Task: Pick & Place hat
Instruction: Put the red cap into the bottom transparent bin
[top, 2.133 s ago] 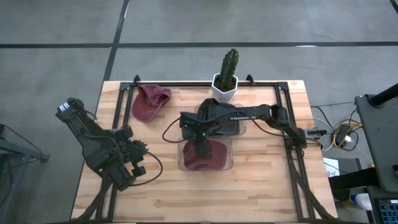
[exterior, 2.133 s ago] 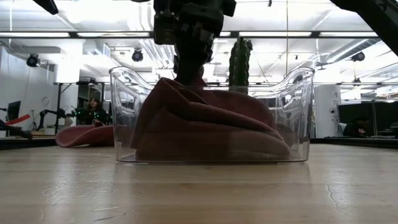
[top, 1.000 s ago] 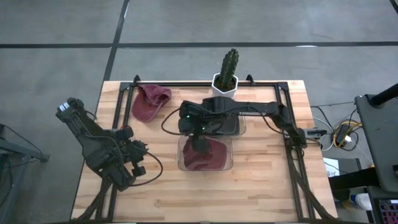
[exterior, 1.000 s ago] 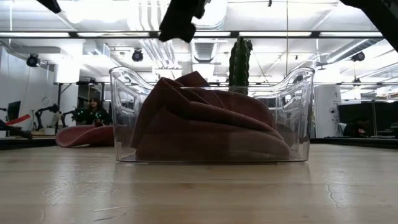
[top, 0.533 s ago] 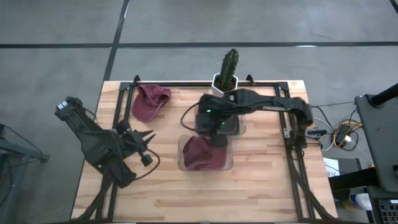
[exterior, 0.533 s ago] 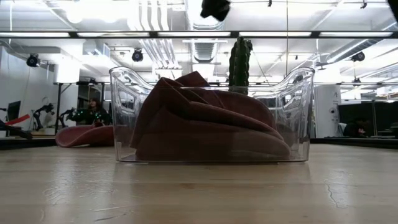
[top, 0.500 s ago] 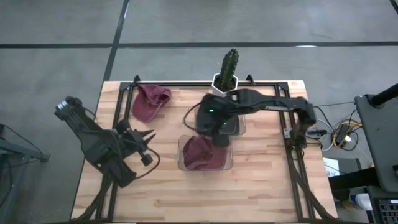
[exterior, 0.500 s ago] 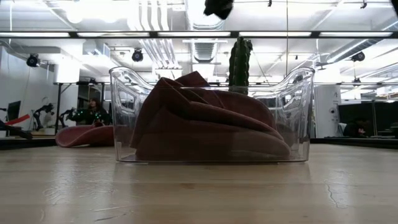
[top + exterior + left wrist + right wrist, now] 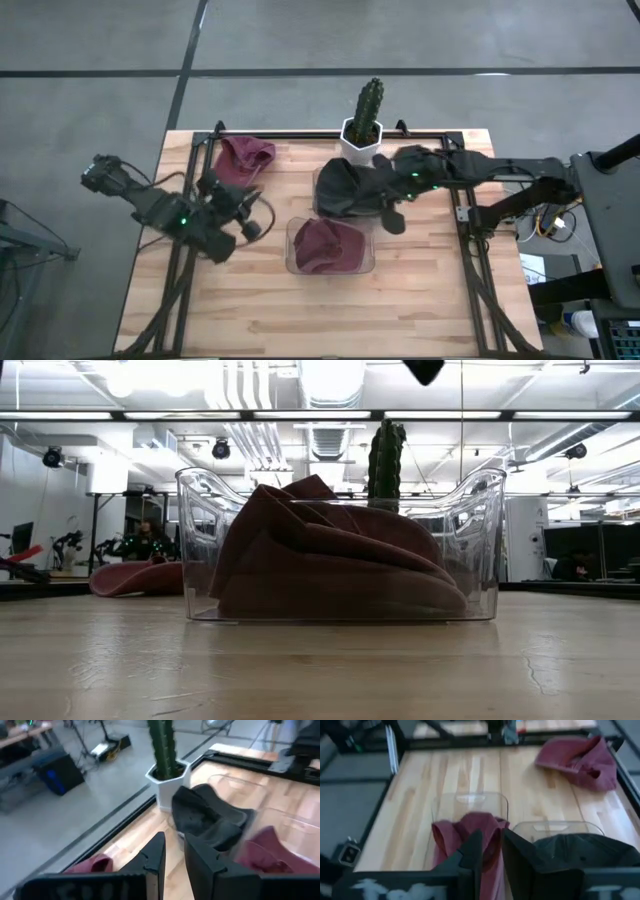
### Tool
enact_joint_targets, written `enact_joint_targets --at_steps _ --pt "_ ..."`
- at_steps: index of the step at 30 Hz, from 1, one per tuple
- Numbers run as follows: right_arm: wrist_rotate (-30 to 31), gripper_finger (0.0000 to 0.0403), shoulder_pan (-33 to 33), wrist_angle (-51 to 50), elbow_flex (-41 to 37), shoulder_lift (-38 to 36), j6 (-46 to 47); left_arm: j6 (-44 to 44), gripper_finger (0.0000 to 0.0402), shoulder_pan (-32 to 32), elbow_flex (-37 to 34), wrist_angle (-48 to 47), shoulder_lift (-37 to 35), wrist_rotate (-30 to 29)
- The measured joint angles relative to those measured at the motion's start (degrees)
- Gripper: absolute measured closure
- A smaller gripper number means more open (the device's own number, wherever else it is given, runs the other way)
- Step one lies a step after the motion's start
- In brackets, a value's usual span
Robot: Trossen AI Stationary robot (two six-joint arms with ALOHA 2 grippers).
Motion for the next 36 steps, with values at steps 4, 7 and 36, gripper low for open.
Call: enact_joint_targets --at_steps 4,7,36 --pt "0.00 0.0337 0.00 7.77 -7.95 -6.47 1.63 3.78 0.0338 7.46 0.00 1.17 -0.23 8.63" --pt "0.00 0.0339 -0.02 11.96 -12.86 -10.43 2.06 5.89 0.0338 13.32 0.00 1.17 -0.27 16.23" --pt "-0.05 0.0340 -0.04 29.97 -31.37 -21.57 5.21 19.62 0.0338 67.92 -1.95 1.91 -0.49 50.91"
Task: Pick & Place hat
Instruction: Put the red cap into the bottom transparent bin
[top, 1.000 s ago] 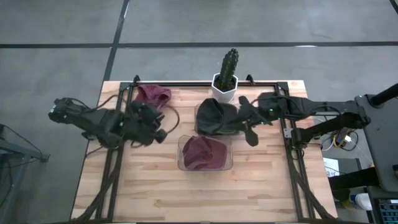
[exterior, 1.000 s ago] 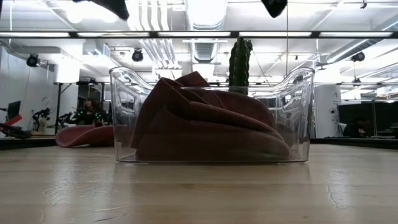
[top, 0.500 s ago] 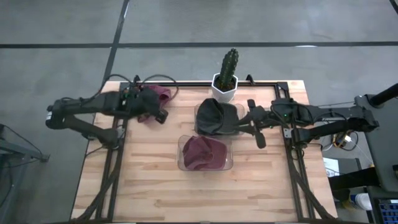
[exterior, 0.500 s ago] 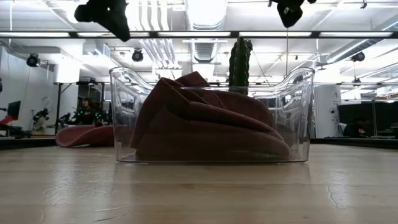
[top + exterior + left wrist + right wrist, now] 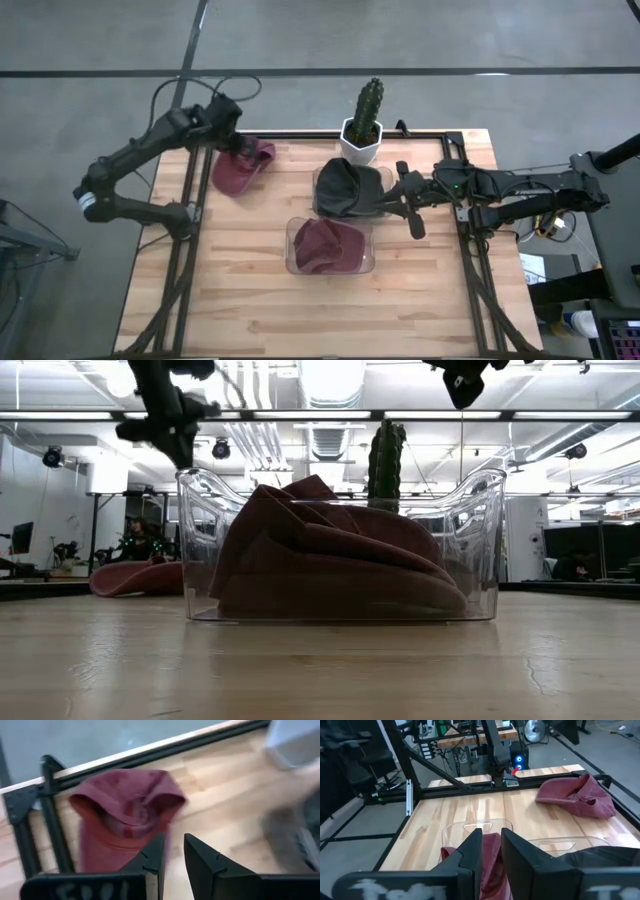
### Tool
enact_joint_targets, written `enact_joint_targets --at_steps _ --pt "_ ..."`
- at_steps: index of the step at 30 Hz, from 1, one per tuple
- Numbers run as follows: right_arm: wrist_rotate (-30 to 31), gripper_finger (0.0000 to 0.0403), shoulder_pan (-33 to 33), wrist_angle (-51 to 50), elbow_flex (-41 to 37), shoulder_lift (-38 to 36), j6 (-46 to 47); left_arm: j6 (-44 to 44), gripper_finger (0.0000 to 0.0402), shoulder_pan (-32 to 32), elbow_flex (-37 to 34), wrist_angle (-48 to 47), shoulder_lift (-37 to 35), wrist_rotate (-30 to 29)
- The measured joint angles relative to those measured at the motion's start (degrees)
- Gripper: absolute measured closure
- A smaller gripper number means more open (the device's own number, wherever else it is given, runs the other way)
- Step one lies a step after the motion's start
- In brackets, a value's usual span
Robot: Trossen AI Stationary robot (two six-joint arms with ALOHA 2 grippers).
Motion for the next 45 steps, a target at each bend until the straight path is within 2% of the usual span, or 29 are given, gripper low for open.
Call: enact_joint_targets --at_steps 5,9,17,23,30,35,40,45 --pt "0.03 0.0336 0.00 0.01 0.00 0.10 0.72 4.12 0.0338 9.23 -1.55 2.84 3.51 0.35" --pt "0.03 0.0332 0.00 0.00 0.00 0.10 2.18 7.95 0.0338 13.59 -1.81 4.52 6.98 0.42" --pt "1.56 0.0342 0.00 -0.02 0.00 0.12 4.15 21.34 0.0335 15.46 -1.83 7.89 13.72 5.99" --pt "1.56 0.0343 0.00 -0.04 0.00 0.12 5.63 26.79 0.0305 15.57 -1.83 8.25 18.28 6.43" --pt "1.56 0.0344 0.00 -0.03 0.00 0.12 5.65 28.11 0.0232 15.66 -1.83 8.19 21.76 6.11" --pt "1.53 0.0342 0.00 -0.04 0.00 0.12 5.63 27.68 0.0180 16.20 -1.83 7.33 22.30 3.51" --pt "1.53 0.0339 0.00 -0.11 0.00 0.15 5.60 26.59 0.0165 17.96 -1.85 6.37 19.94 3.37" --pt "1.53 0.0343 0.00 -0.11 0.00 0.15 5.57 23.72 0.0164 24.38 -1.85 5.67 18.56 5.43"
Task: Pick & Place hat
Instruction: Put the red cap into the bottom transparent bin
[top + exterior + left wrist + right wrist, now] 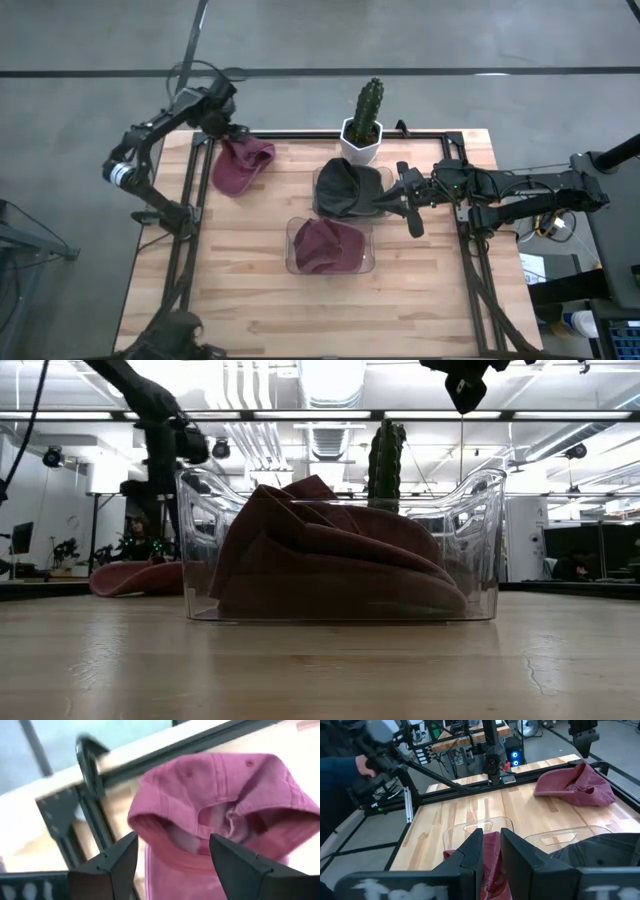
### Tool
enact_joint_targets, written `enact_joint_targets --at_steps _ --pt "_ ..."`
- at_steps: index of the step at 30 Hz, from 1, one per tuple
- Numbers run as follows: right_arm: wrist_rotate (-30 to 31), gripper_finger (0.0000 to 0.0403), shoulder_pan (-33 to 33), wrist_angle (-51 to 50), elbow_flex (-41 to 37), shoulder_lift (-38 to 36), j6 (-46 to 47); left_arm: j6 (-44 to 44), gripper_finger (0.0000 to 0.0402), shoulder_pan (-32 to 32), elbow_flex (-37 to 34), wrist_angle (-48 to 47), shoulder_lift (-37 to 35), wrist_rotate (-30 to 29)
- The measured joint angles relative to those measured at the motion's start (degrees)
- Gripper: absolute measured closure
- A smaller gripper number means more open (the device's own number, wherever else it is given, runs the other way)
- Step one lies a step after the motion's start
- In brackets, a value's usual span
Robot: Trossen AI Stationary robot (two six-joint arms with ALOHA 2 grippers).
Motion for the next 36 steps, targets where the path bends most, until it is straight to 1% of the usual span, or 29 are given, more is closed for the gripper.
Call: enact_joint_targets --at_steps 3,5,6,8,11,15,20,26,28,31,36 --pt "0.00 0.0344 0.00 0.00 0.00 0.01 -0.14 0.70 0.0164 4.66 -0.07 -1.84 0.14 8.86" --pt "0.00 0.0343 0.00 -0.03 0.00 0.00 -0.14 1.34 0.0164 6.50 -0.09 -1.47 0.20 15.16" --pt "0.00 0.0342 0.00 -0.02 0.00 0.00 -0.05 1.36 0.0164 7.03 -0.09 -1.16 0.20 16.80" --pt "0.00 0.0340 0.00 -0.02 0.00 0.00 0.25 1.32 0.0164 7.28 -0.10 -0.24 0.21 17.69" --pt "0.00 0.0339 0.00 -0.02 0.00 0.01 0.37 0.81 0.0164 7.16 -0.15 1.27 0.21 16.01" --pt "-0.02 0.0343 0.00 -0.02 0.00 0.01 1.54 -4.21 0.0164 7.04 -0.32 4.39 0.22 13.95" --pt "-0.02 0.0343 0.00 -0.02 0.00 -0.01 1.58 -7.73 0.0164 6.39 -0.43 4.27 0.79 11.52" --pt "-0.02 0.0343 0.00 0.04 0.00 -0.01 1.59 -13.44 0.0164 3.73 -0.72 2.36 3.30 4.24" --pt "-0.01 0.0344 -0.01 0.06 0.00 -0.01 1.68 -15.51 0.0164 3.39 -0.49 2.58 3.89 2.61" --pt "-0.02 0.0343 0.00 0.07 0.00 -0.01 2.27 -19.87 0.0164 3.42 -0.04 3.05 4.37 2.37" --pt "-0.02 0.0342 -0.02 0.04 0.00 -0.01 2.42 -21.01 0.0164 3.41 -0.17 3.69 5.35 2.09"
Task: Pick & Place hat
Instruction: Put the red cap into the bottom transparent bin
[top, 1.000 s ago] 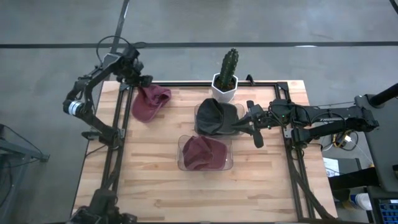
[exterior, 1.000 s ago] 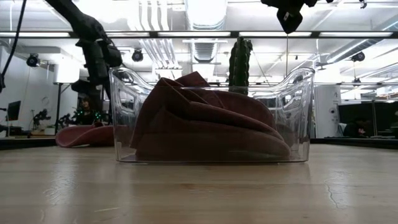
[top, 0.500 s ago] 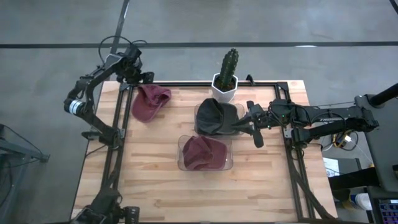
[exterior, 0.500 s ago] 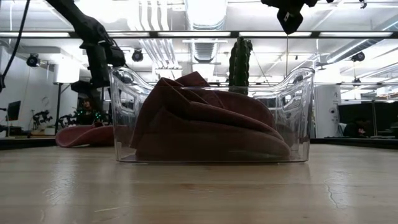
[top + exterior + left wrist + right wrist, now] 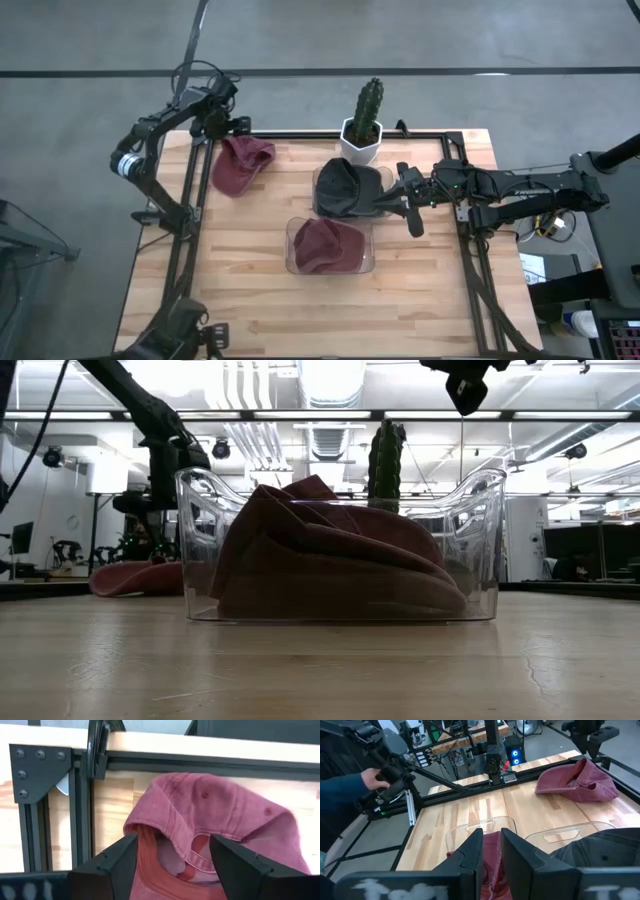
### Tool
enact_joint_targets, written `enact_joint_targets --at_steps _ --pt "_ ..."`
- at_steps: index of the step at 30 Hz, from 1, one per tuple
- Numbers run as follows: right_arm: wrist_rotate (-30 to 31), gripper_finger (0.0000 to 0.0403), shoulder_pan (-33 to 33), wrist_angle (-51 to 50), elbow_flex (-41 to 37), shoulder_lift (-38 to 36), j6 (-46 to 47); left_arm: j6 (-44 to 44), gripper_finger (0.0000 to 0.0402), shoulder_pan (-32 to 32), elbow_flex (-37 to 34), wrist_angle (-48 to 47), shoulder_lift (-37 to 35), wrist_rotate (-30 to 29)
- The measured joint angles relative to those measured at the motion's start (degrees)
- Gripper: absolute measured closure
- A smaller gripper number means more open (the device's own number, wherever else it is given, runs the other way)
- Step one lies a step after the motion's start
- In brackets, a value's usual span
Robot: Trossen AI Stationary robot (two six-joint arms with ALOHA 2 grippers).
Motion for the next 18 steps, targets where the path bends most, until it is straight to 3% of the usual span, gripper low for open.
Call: enact_joint_targets --at_steps 18 --pt "-0.13 0.0328 0.02 -0.04 0.00 0.00 -0.32 -3.85 0.0164 0.00 -0.48 -1.56 8.30 -1.12"
